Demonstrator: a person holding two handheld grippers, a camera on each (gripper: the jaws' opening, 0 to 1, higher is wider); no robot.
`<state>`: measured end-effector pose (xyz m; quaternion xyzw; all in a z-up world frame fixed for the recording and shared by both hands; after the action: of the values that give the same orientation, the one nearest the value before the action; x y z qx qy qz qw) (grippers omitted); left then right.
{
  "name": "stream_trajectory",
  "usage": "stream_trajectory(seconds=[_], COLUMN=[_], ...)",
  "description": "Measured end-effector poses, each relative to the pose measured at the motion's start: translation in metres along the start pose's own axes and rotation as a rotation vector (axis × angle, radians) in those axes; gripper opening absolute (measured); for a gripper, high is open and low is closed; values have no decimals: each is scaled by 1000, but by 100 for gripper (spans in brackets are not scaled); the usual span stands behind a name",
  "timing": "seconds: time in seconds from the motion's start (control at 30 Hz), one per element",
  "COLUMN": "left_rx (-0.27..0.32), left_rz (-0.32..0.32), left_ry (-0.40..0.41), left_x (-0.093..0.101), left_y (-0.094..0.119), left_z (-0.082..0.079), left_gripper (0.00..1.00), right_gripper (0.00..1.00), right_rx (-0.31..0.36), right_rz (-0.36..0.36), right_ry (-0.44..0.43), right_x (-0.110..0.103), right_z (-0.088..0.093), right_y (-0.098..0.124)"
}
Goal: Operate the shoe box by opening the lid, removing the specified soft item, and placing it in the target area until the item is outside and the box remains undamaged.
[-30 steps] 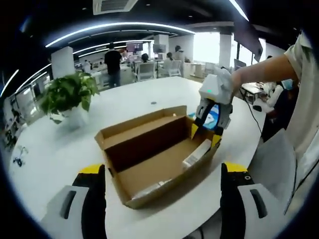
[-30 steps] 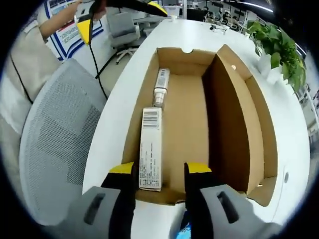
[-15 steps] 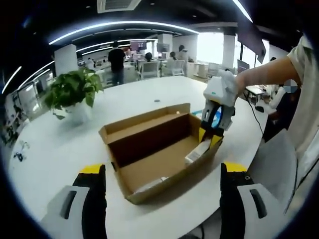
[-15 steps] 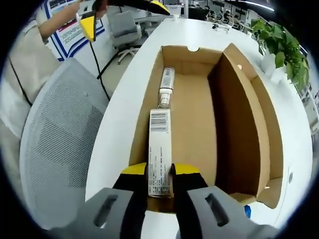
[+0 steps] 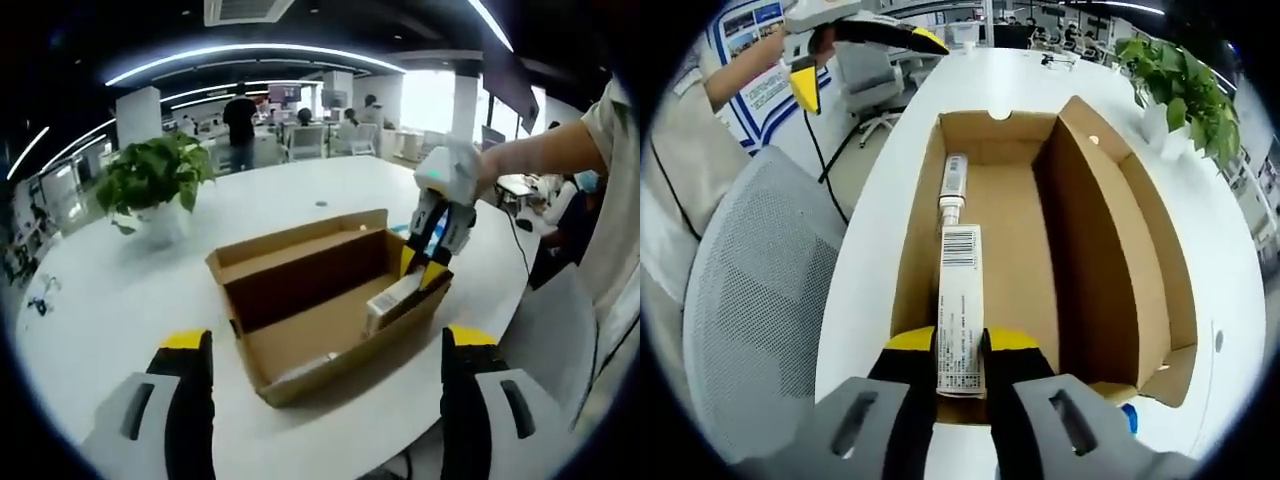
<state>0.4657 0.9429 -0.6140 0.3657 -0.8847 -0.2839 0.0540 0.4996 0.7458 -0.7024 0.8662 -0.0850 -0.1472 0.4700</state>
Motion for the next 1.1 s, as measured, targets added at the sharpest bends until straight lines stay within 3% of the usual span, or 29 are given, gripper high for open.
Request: stream_trajectory(seconds=[0.57, 1.1], left_rx=[-18, -21], left_rz=[12, 24], left_ry=[-9, -14], left_x=[0, 0], left_y=[-8, -12], left_z=[1, -1], left_gripper=[96, 98], right_gripper=[14, 14], right_rx=[91, 151], right_rz=[18, 64], right_ry=[-17, 27], right_x=[-1, 12], right_z=[-22, -35], right_y=[39, 114])
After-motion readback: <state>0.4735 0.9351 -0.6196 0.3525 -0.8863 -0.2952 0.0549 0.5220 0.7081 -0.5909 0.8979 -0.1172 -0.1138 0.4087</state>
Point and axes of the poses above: the point that each gripper's makers call its tool centre point, and the gripper's own axes: y roughly backward along the fingers, x roughly to its right, z roughly out of its underside, the point moved 3 cm from there along y, roughly backward along the fingers, and after that the axes turned 10 degrees about -y, right-handed, at the moved point
